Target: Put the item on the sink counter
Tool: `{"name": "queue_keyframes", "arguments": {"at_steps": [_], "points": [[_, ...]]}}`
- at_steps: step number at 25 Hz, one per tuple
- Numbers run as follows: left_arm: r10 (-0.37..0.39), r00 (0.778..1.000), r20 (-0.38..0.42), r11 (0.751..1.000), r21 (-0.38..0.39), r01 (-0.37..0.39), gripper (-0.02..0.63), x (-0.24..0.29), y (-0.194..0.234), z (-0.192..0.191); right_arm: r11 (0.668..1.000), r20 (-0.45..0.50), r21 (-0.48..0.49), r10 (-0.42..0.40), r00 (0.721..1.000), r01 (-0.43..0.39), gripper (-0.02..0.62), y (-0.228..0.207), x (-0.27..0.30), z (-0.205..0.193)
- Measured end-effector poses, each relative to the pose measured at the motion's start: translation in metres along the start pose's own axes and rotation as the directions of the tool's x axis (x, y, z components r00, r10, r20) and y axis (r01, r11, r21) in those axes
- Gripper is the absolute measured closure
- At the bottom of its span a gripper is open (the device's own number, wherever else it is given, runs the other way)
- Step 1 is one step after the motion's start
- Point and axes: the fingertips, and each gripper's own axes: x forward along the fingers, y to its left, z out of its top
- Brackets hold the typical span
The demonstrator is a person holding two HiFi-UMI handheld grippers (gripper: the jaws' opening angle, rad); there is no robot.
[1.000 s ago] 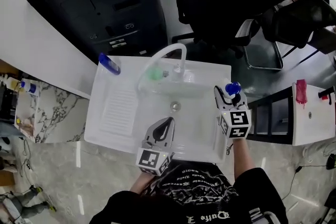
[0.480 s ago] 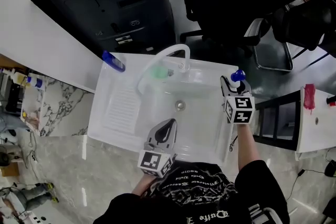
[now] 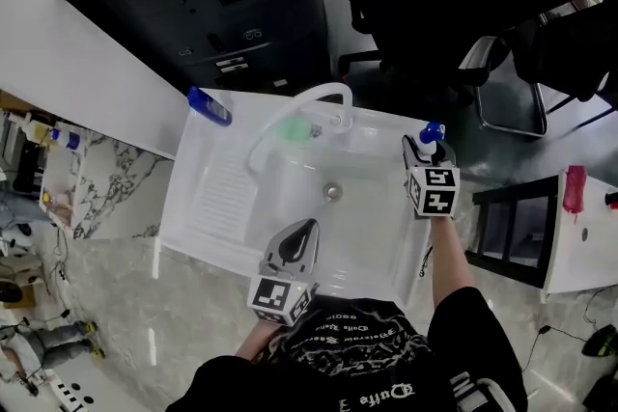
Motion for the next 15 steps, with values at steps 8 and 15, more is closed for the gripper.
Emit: {"name": "queue_keyframes", "arguments": {"at_steps": [8, 15], "points": [[-0.001, 1.0, -0.017, 1.0, -0.008, 0.001, 0.6, 0.002, 0.003, -0.003, 1.0, -0.027, -0.011, 0.008, 1.0, -0.008, 0.393, 0.0, 0.013, -0.01], [-0.017, 1.0, -0.026, 1.0, -0.013, 0.016, 0.6, 0.005, 0.0, -0.005, 0.999, -0.021, -0.03, 0.021, 1.0, -0.021, 0.393, 0.003, 0.016, -0.008]]}}
